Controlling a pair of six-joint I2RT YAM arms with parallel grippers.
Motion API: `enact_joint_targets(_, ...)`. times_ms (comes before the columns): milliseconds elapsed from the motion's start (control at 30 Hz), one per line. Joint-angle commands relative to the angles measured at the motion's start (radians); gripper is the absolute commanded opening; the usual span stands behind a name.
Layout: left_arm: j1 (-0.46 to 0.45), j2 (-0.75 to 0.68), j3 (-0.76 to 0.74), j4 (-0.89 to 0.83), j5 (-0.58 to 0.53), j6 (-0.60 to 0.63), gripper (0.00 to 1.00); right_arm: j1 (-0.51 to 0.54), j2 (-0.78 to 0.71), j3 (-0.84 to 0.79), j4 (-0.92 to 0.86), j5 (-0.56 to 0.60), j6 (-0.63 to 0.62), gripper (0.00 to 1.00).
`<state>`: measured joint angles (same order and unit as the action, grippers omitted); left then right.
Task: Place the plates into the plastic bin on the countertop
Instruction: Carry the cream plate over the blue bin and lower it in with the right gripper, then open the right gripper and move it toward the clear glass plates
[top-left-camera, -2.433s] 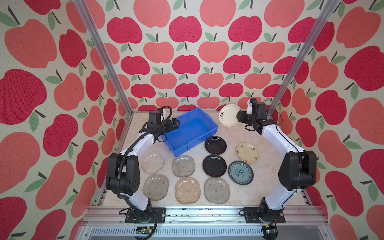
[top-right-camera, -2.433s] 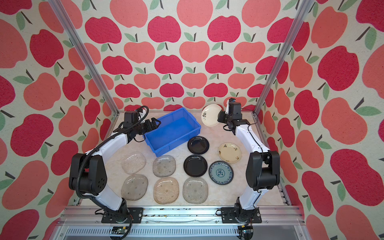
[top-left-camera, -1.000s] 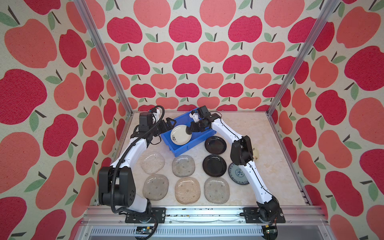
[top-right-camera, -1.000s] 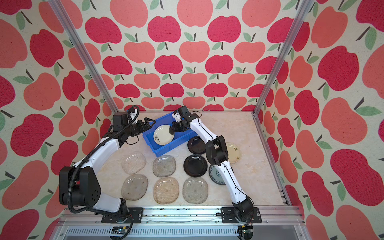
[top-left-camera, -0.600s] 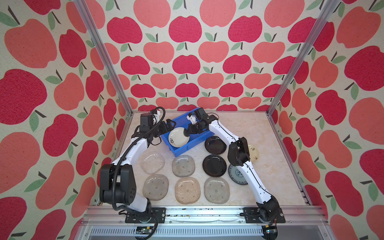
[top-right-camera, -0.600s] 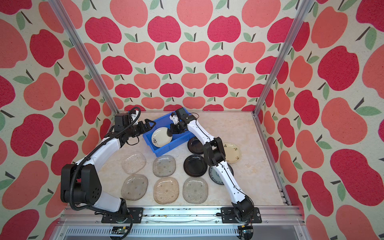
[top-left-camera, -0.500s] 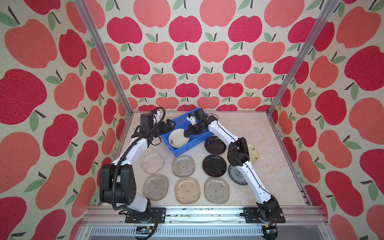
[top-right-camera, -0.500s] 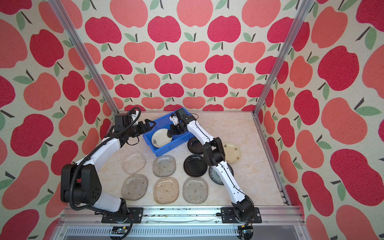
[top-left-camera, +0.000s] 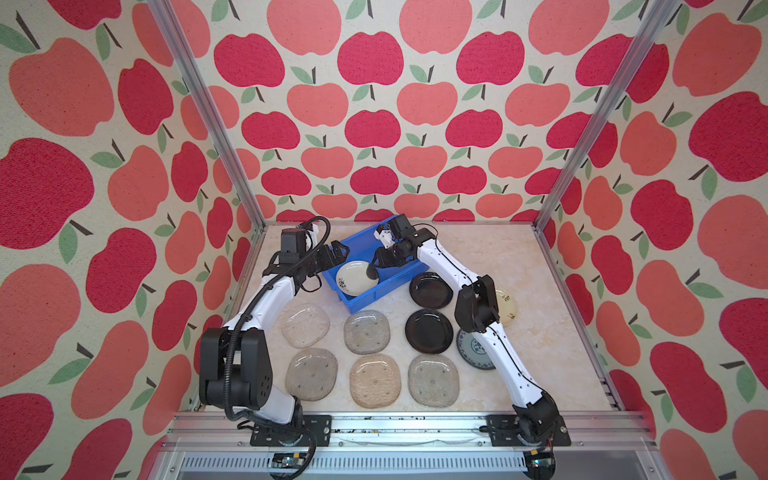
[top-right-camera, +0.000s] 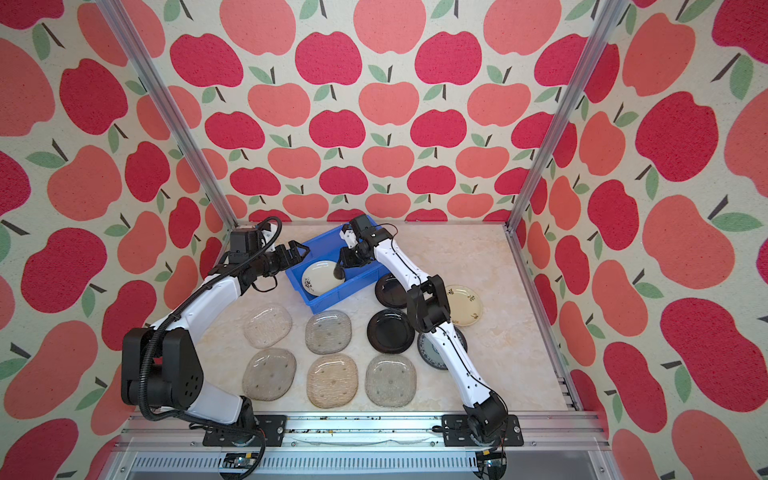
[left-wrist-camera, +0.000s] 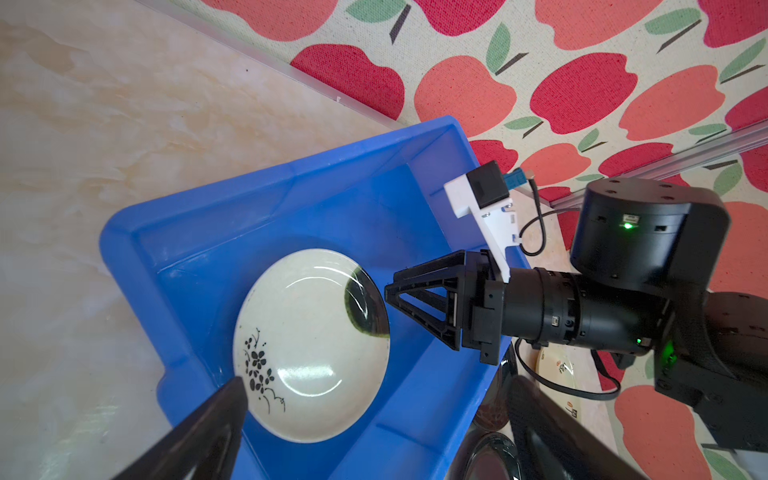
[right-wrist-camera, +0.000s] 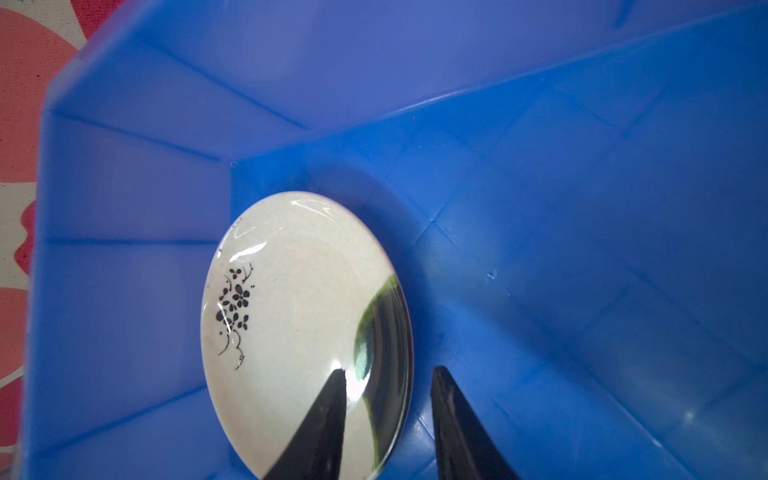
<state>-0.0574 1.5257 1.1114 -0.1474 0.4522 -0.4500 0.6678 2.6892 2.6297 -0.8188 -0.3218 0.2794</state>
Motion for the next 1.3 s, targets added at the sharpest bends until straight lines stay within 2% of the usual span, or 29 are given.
enact_joint_targets(0,0.013,-0.031,-0.005,-0.069,-0.076,0.032,0.99,0.007,-0.153,-0.014,-0.033,0.118,-0.077,0.37)
enact_joint_targets(100,0.019,-0.074,-0.048,-0.066,-0.094,0.031,0.99,0.009,-0.303,-0.176,0.030,0.166,-0.107,0.37)
enact_joint_targets(233,0.029,-0.116,-0.084,-0.061,-0.098,0.025,0.99,0.013,-0.509,-0.437,0.128,0.161,-0.132,0.37)
enact_joint_targets(333,0.035,-0.123,-0.097,-0.053,-0.090,0.024,1.00,0.018,-0.600,-0.566,0.101,0.114,-0.141,0.37)
enact_joint_targets(433,0.037,-0.125,-0.107,-0.044,-0.090,0.023,1.00,0.043,-0.709,-0.770,0.139,0.077,-0.135,0.37)
enact_joint_targets(533,0.039,-0.124,-0.114,-0.031,-0.083,0.022,1.00,0.090,-0.799,-0.933,0.146,0.077,-0.147,0.45)
enact_joint_targets(667,0.041,-0.120,-0.104,-0.040,-0.070,0.028,1.00,0.127,-0.915,-1.082,0.076,0.110,-0.132,0.44)
enact_joint_targets(733,0.040,-0.126,-0.108,-0.040,-0.060,0.028,1.00,0.126,-1.007,-1.180,0.050,0.140,-0.103,0.42)
enact_joint_targets(1000,0.017,-0.117,-0.104,-0.029,-0.043,0.032,1.00,0.049,-1.323,-1.528,-0.054,0.123,0.011,0.38)
enact_joint_targets(1267,-0.047,-0.062,-0.087,-0.006,-0.056,0.027,1.00,0.029,-1.565,-1.799,-0.026,0.085,0.205,0.41)
